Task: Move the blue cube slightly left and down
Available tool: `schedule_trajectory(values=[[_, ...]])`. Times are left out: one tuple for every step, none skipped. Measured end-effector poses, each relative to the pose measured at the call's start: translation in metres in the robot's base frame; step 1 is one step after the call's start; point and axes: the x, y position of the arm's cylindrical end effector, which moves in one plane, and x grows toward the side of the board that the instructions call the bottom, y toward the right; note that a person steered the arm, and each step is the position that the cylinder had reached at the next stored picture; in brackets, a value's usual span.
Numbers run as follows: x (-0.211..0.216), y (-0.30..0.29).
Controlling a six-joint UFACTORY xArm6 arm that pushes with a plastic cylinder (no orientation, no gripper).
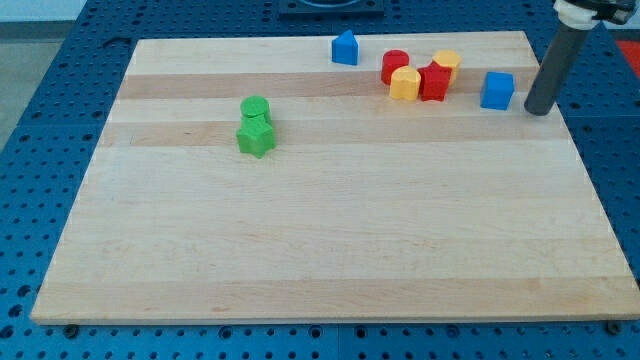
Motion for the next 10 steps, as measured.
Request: schedule_trajectory(values=[[-0.002, 0.000], [-0.002, 0.000], [-0.006, -0.007], [-0.007, -0.012], [-0.008, -0.030], [-0.022, -0.026], [-0.038, -0.014], [-0.054, -0.016], [-0.063, -0.016], [-0.063, -0.027]])
